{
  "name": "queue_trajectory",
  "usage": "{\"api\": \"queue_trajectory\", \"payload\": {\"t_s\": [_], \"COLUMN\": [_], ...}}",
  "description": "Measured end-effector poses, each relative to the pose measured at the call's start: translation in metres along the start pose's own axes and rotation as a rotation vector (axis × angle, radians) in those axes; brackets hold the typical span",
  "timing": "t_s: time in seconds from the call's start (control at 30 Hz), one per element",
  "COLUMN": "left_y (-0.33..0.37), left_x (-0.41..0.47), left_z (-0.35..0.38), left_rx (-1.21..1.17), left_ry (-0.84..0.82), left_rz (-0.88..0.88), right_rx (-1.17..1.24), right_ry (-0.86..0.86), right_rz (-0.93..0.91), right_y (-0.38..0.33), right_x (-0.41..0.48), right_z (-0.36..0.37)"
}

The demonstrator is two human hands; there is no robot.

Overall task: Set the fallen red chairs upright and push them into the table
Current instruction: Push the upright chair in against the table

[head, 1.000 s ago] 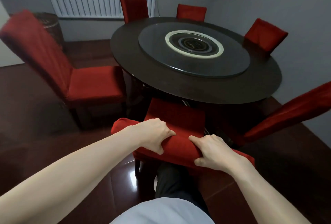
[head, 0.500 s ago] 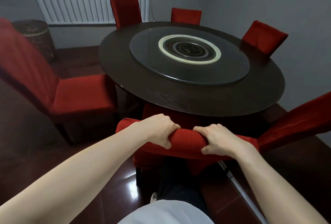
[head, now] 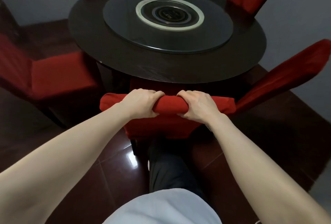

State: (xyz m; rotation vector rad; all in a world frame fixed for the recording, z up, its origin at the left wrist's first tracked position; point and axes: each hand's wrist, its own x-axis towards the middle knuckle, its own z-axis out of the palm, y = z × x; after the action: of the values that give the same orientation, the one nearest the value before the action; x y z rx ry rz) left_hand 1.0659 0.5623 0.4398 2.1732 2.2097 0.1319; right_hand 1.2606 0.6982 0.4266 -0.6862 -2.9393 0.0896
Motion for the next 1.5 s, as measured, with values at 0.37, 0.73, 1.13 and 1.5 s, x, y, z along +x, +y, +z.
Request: {"api": "queue_trajectory", "payload": {"t_s": [0.37, 0.73, 1.13, 1.5], "left_y": [-0.007, -0.019, -0.083, -0.17], "left_x": [0.005, -0.066, -0.224, -0.3], "left_z": [0.002, -0.05, -0.173, -0.2], "left_rx": [0.007, -0.017, 0.083, 0.116], "left_ry": [-0.007, -0.09, 0.13, 0.183], "left_rz": [0.01, -0.108, -0.375, -0.527], "right_rx": [-0.055, 0.105, -0.082, -0.118], "right_ry": [0.075, -0.167, 0.005, 0.022], "right_rz": [-0.046, 0.056, -0.302, -0.46], "right_y": [0.005, -0.057, -0.246, -0.371], "right_x": [0.002, 0.018, 0.093, 0.169], "right_z": [0.009, -0.048, -0.144, -0.149]}}
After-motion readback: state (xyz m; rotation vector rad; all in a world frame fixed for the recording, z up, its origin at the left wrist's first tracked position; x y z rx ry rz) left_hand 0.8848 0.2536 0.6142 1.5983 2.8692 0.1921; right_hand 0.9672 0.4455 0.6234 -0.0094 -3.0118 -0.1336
